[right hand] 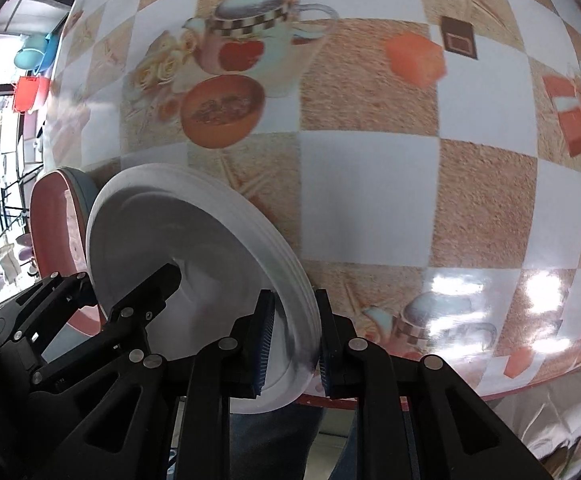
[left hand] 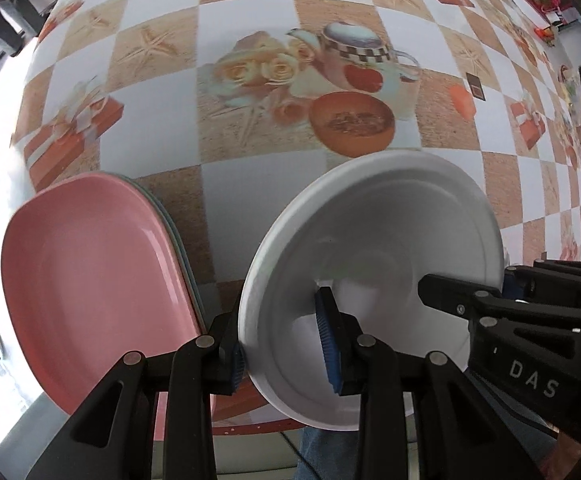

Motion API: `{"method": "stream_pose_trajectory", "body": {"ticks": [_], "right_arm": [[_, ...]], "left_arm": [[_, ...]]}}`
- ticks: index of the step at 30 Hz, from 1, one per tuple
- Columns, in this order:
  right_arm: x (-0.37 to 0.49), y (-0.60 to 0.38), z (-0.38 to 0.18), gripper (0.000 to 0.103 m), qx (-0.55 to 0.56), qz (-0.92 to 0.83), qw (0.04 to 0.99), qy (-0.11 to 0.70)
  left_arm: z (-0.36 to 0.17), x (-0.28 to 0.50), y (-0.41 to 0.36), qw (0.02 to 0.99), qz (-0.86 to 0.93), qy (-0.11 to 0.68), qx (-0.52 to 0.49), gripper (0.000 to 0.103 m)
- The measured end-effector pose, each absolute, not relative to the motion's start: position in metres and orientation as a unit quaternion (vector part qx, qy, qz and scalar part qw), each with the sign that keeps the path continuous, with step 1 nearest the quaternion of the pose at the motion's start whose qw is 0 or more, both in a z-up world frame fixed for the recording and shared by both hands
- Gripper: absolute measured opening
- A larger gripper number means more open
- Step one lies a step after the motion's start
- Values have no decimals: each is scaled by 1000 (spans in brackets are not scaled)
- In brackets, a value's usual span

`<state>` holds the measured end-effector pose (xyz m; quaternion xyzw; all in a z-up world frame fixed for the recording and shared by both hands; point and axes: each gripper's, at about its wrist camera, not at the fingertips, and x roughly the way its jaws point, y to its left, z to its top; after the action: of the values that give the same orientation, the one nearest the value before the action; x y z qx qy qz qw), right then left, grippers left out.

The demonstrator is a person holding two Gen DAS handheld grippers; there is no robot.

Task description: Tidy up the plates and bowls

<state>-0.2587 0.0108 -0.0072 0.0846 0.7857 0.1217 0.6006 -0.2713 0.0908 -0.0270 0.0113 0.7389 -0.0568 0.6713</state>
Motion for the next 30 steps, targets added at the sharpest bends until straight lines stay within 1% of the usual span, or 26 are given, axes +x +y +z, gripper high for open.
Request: {"method": "stream_pose_trajectory", "body": {"ticks": [4,8,11,19,26,30], "right_arm": [[-265,18,-8,22,96,117,596,789],[-274,-14,-3,22,96,119,595,789],[-276,-14,5,22,91,118,598,787],[-276,-17,32,22,79,117,609,781],[-264,0,50,22,56,129,624,769],[-259,12,63,22,38,140,631,762]], "left_arm": [[-23,-282,85,677,-55,734,17,34],[-8,-301,83,684,-55,727,23,34],[9,-292,73,689,-53,722,20,34],[49,-311,74,707,-51,705,13,34],[85,-311,108,717,-41,696,-2,34],[86,-316,124,726,-26,687,-18,34]]}}
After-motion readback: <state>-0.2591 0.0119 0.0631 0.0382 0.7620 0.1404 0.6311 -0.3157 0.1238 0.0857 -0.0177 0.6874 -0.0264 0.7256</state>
